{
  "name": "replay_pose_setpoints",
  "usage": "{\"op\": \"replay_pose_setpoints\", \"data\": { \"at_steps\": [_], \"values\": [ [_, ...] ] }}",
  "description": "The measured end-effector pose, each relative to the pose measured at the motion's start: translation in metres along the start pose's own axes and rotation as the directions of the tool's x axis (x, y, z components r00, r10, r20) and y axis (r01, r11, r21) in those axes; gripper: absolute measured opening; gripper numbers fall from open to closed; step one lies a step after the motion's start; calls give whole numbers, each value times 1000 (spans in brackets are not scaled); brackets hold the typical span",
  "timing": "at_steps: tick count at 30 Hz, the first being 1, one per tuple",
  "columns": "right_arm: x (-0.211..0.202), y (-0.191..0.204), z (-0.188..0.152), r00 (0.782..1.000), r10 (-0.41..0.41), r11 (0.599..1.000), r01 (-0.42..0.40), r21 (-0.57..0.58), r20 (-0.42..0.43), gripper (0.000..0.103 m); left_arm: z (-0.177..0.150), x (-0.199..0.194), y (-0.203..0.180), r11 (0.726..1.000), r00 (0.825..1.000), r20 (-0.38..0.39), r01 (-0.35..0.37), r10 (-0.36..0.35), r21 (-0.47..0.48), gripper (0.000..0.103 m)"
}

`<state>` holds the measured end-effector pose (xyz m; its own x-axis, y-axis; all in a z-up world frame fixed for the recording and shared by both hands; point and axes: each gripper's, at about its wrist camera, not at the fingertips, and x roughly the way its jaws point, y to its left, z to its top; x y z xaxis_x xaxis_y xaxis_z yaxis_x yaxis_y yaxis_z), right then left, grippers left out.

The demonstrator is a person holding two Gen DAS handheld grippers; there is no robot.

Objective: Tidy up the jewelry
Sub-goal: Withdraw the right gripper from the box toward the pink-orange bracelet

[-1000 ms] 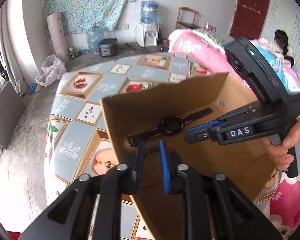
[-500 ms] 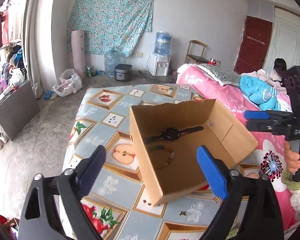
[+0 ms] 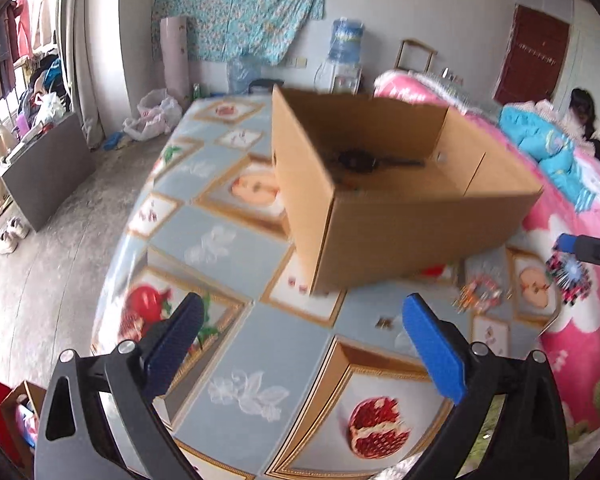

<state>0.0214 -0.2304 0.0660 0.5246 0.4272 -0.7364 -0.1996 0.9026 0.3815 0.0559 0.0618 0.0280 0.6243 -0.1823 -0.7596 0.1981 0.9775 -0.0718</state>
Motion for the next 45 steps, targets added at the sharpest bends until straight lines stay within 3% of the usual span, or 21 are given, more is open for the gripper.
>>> {"op": "replay_pose_setpoints", "data": {
  "at_steps": [6,12,18,28,38,45],
  "values": [
    [33,-8,-39,980,-173,985,172,-19,-99,77,-31,44,-6,993,986,-128,-98,106,61,97],
    [51,-8,-57,946,-295,954,284,-92,-131,80,-37,56,-12,988,976,-170,-116,132,102,97],
    [53,-6,-67,934,-339,937,326,-122,-108,82,-42,59,0,997,982,-171,-70,75,31,97],
    [50,-19,-73,918,-384,923,377,-83,-99,87,-41,59,1,997,982,-170,-73,77,33,98],
    [70,-18,-69,894,-439,896,428,-115,-87,95,-46,55,-1,997,986,-148,-76,79,26,98],
    [72,-16,-67,891,-446,893,437,-108,-81,95,-46,55,-1,997,986,-144,-76,79,27,98]
  ]
}}
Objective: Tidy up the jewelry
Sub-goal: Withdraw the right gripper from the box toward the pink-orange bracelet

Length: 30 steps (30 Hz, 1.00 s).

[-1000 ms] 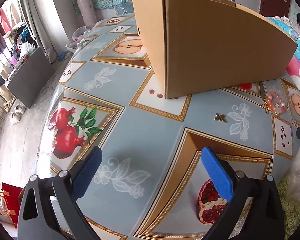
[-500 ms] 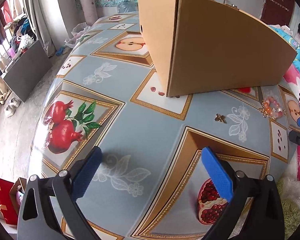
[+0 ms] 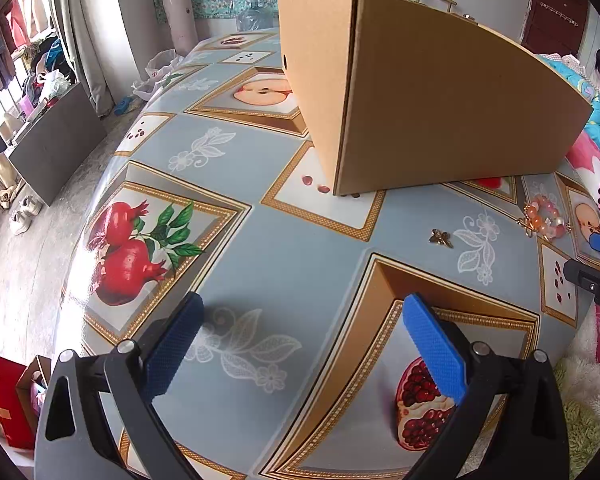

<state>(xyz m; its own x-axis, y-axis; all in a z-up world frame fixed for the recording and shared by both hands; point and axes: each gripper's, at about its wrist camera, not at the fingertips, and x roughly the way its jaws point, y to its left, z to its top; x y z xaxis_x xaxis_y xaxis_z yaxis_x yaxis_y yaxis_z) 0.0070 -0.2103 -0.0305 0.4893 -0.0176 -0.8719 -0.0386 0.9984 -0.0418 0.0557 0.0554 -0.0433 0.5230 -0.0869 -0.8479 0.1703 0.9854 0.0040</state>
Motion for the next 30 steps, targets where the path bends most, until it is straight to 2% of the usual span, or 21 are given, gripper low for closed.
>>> {"op": "replay_pose_setpoints", "data": {
  "at_steps": [15,22,26,30],
  "values": [
    [1,-12,9,1000,20,1000,-20,-3,-11,95,-1,-1,-2,1000,1000,8,-3,3,-3,99],
    [-16,-16,14,994,77,997,-77,4,79,94,2,-2,-3,1000,1000,7,-3,3,-10,99],
    [-17,-19,15,991,97,995,-99,18,96,88,6,-12,-4,999,997,71,35,-34,-14,97],
    [-15,-23,16,987,121,991,-126,42,110,83,12,-23,-16,997,990,120,72,-74,19,88]
  ]
}}
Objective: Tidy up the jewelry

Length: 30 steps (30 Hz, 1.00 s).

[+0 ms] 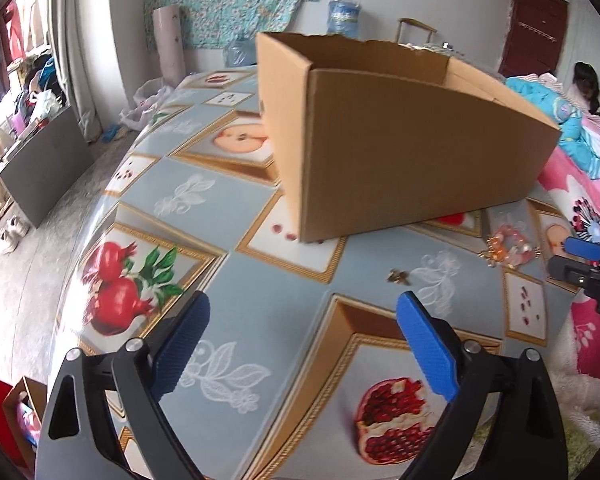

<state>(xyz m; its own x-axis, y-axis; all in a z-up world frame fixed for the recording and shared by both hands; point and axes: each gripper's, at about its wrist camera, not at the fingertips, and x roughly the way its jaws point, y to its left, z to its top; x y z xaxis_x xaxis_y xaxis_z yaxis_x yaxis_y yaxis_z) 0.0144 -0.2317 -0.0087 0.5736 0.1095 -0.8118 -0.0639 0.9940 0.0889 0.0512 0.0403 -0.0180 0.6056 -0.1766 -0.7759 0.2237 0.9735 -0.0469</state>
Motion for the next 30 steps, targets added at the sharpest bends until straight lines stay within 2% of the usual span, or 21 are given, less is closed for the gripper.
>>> {"op": "replay_pose_setpoints", "data": {
  "at_steps": [6,10,15,18,30],
  "values": [
    [5,-3,2,1000,29,999,-29,27,2,79,8,5,-19,997,997,1,71,-71,30,62],
    [5,-2,1,999,38,999,-38,24,7,78,9,9,-35,988,992,-5,125,-125,90,48],
    [6,-3,1,999,49,998,-49,29,7,76,9,18,-48,977,987,-37,157,-153,144,23],
    [6,-2,1,998,55,998,-55,29,7,76,8,21,-50,974,987,-43,158,-153,163,19],
    [7,0,3,998,66,997,-66,30,12,76,9,31,-50,964,987,-75,158,-145,214,19]
  ]
}}
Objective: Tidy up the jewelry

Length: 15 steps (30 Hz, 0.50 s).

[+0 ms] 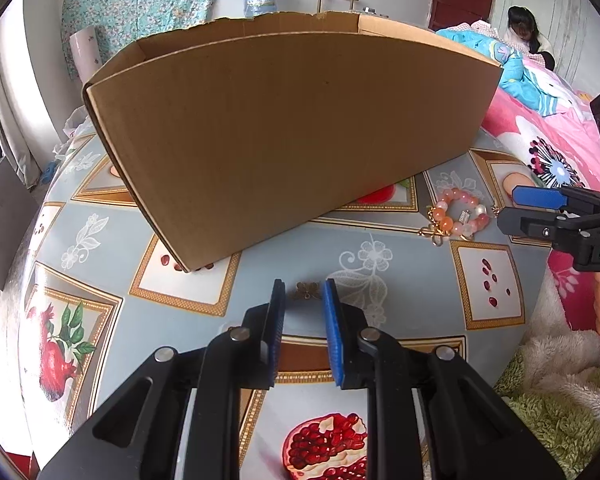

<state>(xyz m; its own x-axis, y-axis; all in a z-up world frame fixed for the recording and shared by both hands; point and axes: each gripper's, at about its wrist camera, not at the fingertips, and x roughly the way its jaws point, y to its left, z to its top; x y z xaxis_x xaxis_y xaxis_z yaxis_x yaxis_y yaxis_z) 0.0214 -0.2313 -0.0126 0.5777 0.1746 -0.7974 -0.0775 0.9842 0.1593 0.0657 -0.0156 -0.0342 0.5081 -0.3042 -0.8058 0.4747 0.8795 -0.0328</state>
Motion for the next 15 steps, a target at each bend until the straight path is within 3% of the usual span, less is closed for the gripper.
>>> {"op": "replay_pose_setpoints", "data": {
  "at_steps": [15],
  "values": [
    [-2,3,0,1000,-7,1000,7,-2,5,74,0,4,-7,997,1000,10,3,-4,82,16]
  ]
}}
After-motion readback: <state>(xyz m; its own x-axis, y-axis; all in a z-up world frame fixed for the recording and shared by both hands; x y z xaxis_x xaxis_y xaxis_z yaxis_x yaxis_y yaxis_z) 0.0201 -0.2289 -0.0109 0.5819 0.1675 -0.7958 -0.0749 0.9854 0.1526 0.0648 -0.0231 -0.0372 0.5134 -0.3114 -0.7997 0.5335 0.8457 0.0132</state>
